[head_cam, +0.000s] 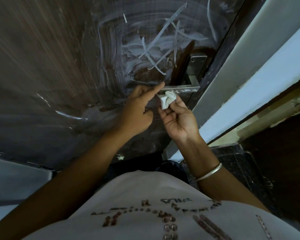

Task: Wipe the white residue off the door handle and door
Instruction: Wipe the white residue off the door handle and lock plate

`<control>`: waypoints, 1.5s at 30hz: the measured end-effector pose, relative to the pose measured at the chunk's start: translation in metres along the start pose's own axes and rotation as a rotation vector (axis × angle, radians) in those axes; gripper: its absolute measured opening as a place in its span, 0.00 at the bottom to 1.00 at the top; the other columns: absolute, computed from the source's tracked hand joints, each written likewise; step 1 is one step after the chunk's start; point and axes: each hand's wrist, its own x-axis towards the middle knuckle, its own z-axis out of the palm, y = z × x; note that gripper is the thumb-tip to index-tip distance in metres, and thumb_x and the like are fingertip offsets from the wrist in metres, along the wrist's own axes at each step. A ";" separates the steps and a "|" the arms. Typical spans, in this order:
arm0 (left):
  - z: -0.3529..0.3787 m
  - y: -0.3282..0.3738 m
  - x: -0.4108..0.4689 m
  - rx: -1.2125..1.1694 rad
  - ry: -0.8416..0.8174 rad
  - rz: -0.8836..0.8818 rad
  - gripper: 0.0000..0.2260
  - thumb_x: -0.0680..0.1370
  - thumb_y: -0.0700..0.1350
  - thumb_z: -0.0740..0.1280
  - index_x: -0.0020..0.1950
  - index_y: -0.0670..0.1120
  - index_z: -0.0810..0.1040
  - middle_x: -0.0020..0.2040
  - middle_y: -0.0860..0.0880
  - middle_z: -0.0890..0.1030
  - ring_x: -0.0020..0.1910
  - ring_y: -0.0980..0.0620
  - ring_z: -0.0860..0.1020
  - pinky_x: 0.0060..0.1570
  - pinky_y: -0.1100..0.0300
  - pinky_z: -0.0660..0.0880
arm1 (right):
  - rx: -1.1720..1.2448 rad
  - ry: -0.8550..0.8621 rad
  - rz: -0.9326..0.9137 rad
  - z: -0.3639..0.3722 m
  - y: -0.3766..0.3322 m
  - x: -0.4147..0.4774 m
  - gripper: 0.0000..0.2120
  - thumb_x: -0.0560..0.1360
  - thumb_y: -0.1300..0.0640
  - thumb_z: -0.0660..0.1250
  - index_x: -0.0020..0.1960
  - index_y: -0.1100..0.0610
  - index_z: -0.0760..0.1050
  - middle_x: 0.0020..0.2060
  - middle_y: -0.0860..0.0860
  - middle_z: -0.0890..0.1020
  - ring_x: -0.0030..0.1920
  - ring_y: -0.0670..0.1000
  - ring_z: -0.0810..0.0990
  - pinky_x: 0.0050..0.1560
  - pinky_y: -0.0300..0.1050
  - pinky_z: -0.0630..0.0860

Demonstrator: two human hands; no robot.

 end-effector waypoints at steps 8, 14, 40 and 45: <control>0.001 0.004 0.001 -0.032 0.015 -0.013 0.32 0.66 0.27 0.62 0.69 0.48 0.69 0.58 0.43 0.71 0.60 0.52 0.71 0.60 0.77 0.61 | -0.032 -0.093 0.039 -0.002 0.011 -0.007 0.11 0.74 0.68 0.57 0.53 0.62 0.74 0.45 0.57 0.82 0.45 0.52 0.82 0.45 0.42 0.80; 0.000 0.008 0.000 -0.054 0.028 -0.040 0.32 0.67 0.26 0.60 0.68 0.49 0.69 0.58 0.45 0.71 0.60 0.54 0.71 0.63 0.72 0.64 | -0.114 -0.062 -0.057 -0.015 0.010 -0.015 0.16 0.68 0.68 0.63 0.55 0.64 0.73 0.50 0.59 0.81 0.48 0.52 0.82 0.47 0.41 0.81; 0.000 0.004 0.000 -0.116 -0.015 -0.079 0.34 0.67 0.26 0.59 0.69 0.52 0.68 0.59 0.44 0.70 0.58 0.53 0.71 0.58 0.67 0.69 | -1.570 0.225 -1.350 -0.007 0.003 0.000 0.05 0.66 0.62 0.76 0.41 0.58 0.83 0.35 0.53 0.84 0.38 0.58 0.80 0.38 0.55 0.76; 0.002 0.000 0.002 -0.150 0.001 -0.091 0.35 0.67 0.25 0.60 0.67 0.55 0.67 0.56 0.50 0.69 0.55 0.63 0.71 0.60 0.66 0.69 | -1.509 0.190 -1.383 0.005 0.003 -0.003 0.04 0.66 0.64 0.75 0.41 0.59 0.83 0.34 0.54 0.84 0.38 0.60 0.80 0.37 0.58 0.77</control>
